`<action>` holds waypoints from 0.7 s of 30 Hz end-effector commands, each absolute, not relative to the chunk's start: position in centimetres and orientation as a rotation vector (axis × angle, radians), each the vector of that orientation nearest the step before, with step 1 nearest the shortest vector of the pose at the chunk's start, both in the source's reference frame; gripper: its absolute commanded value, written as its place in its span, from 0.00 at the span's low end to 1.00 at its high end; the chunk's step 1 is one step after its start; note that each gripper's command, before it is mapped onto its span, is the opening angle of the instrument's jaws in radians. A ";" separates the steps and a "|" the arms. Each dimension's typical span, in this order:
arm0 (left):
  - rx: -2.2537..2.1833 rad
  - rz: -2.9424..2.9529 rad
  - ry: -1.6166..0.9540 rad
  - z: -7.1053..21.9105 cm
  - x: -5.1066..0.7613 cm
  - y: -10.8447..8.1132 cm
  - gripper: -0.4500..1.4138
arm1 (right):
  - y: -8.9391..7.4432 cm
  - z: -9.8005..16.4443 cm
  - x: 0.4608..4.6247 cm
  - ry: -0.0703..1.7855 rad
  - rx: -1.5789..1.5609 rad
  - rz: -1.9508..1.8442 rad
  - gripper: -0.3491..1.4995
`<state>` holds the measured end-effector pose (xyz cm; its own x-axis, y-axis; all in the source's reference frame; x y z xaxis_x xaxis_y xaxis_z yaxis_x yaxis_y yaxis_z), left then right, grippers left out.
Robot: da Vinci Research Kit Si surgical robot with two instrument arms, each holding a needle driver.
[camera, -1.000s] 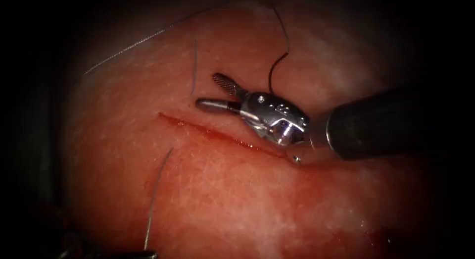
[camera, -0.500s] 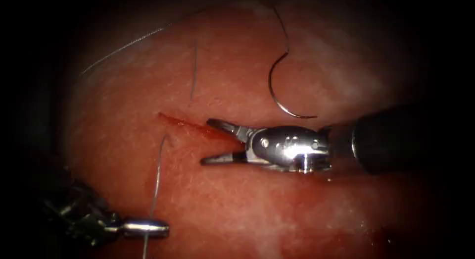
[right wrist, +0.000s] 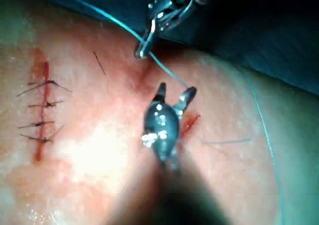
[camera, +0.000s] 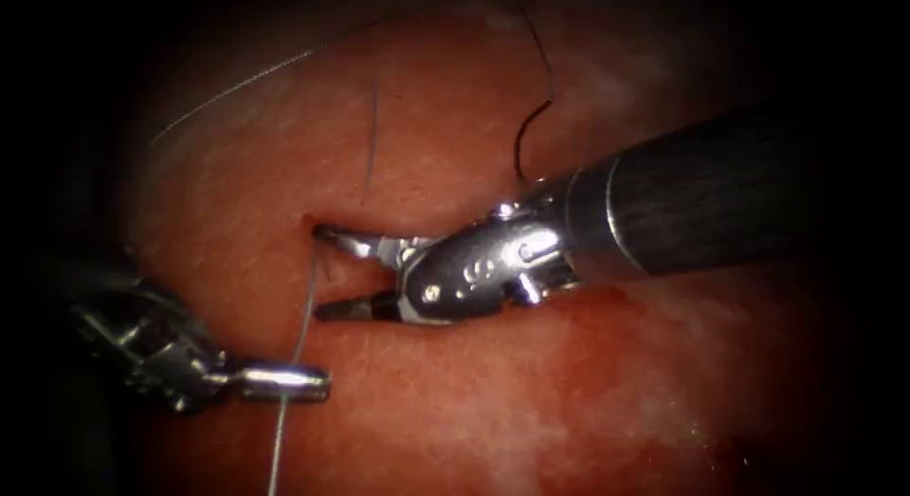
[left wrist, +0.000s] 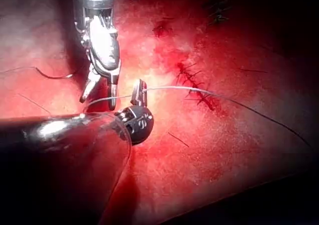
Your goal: Wound Closure
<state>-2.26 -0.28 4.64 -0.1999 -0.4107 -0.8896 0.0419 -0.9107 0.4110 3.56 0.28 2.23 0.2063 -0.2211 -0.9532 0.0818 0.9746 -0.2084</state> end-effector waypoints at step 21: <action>1.765 -2.212 -0.424 4.8 -2.30 -0.2 0.00 | 0.1 2.2 3.86 1.367 -0.164 -0.212 0.75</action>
